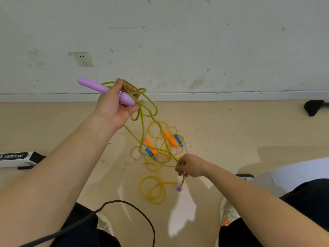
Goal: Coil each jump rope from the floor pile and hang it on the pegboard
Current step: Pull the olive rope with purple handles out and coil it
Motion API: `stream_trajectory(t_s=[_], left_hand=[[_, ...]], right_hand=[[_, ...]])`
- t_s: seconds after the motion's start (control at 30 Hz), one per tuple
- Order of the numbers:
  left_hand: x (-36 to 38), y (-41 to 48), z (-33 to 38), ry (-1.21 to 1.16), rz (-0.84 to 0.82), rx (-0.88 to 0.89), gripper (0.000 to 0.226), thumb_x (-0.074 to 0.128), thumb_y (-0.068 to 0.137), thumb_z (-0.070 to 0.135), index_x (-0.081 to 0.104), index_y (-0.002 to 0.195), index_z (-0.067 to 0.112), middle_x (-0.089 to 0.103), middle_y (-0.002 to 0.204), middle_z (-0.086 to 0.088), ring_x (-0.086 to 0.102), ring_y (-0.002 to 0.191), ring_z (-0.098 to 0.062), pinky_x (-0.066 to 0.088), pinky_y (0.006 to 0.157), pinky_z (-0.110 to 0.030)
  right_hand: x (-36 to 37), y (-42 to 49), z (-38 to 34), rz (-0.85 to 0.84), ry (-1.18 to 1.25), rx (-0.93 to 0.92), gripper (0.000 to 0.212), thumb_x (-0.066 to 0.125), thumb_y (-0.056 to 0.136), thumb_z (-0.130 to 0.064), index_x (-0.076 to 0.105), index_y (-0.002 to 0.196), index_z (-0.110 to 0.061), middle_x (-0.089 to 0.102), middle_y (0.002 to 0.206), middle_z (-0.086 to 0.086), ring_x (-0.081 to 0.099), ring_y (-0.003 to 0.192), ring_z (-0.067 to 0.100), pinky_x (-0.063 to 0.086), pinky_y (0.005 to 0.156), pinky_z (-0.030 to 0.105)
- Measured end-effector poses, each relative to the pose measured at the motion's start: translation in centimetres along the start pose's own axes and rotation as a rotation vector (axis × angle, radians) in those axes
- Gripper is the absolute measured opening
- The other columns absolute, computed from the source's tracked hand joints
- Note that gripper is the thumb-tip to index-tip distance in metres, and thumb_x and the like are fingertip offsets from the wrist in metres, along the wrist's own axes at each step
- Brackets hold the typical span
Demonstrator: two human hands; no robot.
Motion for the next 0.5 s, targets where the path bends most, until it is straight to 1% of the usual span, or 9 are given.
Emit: stream_trajectory(t_s=[0.07, 0.13, 0.17, 0.23, 0.27, 0.33, 0.37, 0.43, 0.5], left_hand=[[-1.2, 0.5, -1.1, 0.162, 0.034, -0.027, 0.028, 0.050, 0.103, 0.035, 0.058, 0.083, 0.018, 0.068, 0.077, 0.000, 0.070, 0.087, -0.021, 0.061, 0.062, -0.040], [-2.3, 0.6, -2.6, 0.356, 0.074, -0.065, 0.024, 0.052, 0.102, 0.035, 0.059, 0.090, 0.015, 0.069, 0.090, -0.010, 0.072, 0.095, -0.026, 0.061, 0.063, -0.042], [-2.7, 0.6, -3.3, 0.459, 0.081, -0.075, 0.025, 0.054, 0.102, 0.036, 0.058, 0.093, 0.013, 0.068, 0.095, -0.016, 0.072, 0.096, -0.028, 0.062, 0.066, -0.044], [-3.0, 0.5, -4.6, 0.661, 0.064, -0.102, 0.028, 0.057, 0.100, 0.038, 0.055, 0.096, 0.011, 0.063, 0.096, -0.021, 0.070, 0.091, -0.029, 0.062, 0.070, -0.047], [-3.2, 0.4, -5.1, 0.766, 0.049, -0.122, 0.029, 0.059, 0.099, 0.039, 0.054, 0.098, 0.010, 0.062, 0.095, -0.021, 0.068, 0.086, -0.029, 0.061, 0.068, -0.047], [-3.3, 0.1, -6.0, 0.971, 0.006, -0.165, 0.031, 0.061, 0.097, 0.040, 0.056, 0.100, 0.009, 0.064, 0.095, -0.020, 0.064, 0.079, -0.028, 0.060, 0.062, -0.043], [-3.2, -0.1, -6.3, 1.057, -0.023, -0.189, 0.030, 0.060, 0.098, 0.040, 0.055, 0.098, 0.010, 0.065, 0.094, -0.020, 0.065, 0.077, -0.028, 0.060, 0.059, -0.041], [-2.9, -0.6, -6.8, 1.171, -0.084, -0.234, 0.030, 0.059, 0.099, 0.040, 0.054, 0.094, 0.010, 0.069, 0.094, -0.021, 0.068, 0.073, -0.028, 0.060, 0.056, -0.040], [-2.3, -1.0, -7.1, 1.190, -0.146, -0.243, 0.036, 0.057, 0.099, 0.041, 0.060, 0.099, 0.005, 0.072, 0.097, -0.020, 0.070, 0.074, -0.027, 0.060, 0.059, -0.039]], right_hand=[[-1.5, -0.3, -1.3, 0.045, 0.150, -0.024, 0.020, 0.052, 0.099, -0.022, 0.069, 0.093, -0.012, 0.073, 0.076, -0.006, 0.061, 0.060, 0.011, 0.048, 0.058, 0.019], [-3.5, -0.9, -3.0, 0.108, 0.323, -0.064, 0.021, 0.055, 0.099, -0.022, 0.069, 0.091, -0.008, 0.071, 0.069, -0.005, 0.057, 0.051, 0.011, 0.050, 0.061, 0.026], [-4.4, -1.3, -3.8, 0.131, 0.407, -0.084, 0.023, 0.056, 0.099, -0.022, 0.069, 0.093, -0.005, 0.070, 0.067, -0.003, 0.054, 0.049, 0.012, 0.049, 0.059, 0.027], [-6.2, -2.3, -5.4, 0.165, 0.557, -0.126, 0.028, 0.056, 0.100, -0.025, 0.070, 0.098, 0.000, 0.066, 0.064, -0.002, 0.049, 0.047, 0.013, 0.045, 0.051, 0.023], [-7.1, -2.8, -6.0, 0.181, 0.636, -0.143, 0.029, 0.055, 0.101, -0.026, 0.069, 0.098, -0.001, 0.063, 0.064, -0.002, 0.046, 0.046, 0.012, 0.042, 0.049, 0.022], [-8.8, -3.8, -7.0, 0.207, 0.817, -0.163, 0.028, 0.053, 0.103, -0.026, 0.067, 0.097, -0.003, 0.057, 0.061, -0.003, 0.039, 0.045, 0.010, 0.036, 0.048, 0.021], [-9.5, -4.2, -7.3, 0.213, 0.908, -0.163, 0.027, 0.052, 0.103, -0.026, 0.066, 0.096, -0.004, 0.055, 0.059, -0.004, 0.037, 0.044, 0.008, 0.033, 0.047, 0.021], [-10.4, -5.0, -7.6, 0.221, 1.046, -0.138, 0.027, 0.049, 0.104, -0.025, 0.064, 0.095, -0.004, 0.051, 0.059, -0.004, 0.035, 0.044, 0.007, 0.030, 0.042, 0.019], [-10.7, -5.6, -7.6, 0.231, 1.137, -0.100, 0.026, 0.048, 0.105, -0.025, 0.063, 0.095, -0.005, 0.050, 0.060, -0.004, 0.034, 0.044, 0.007, 0.033, 0.038, 0.017]])
Point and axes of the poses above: each hand's wrist, its own y-axis towards the middle knuckle, its own x-axis out of the palm, z = x × y, the point moved 10 cm from there along y, towards the middle knuckle
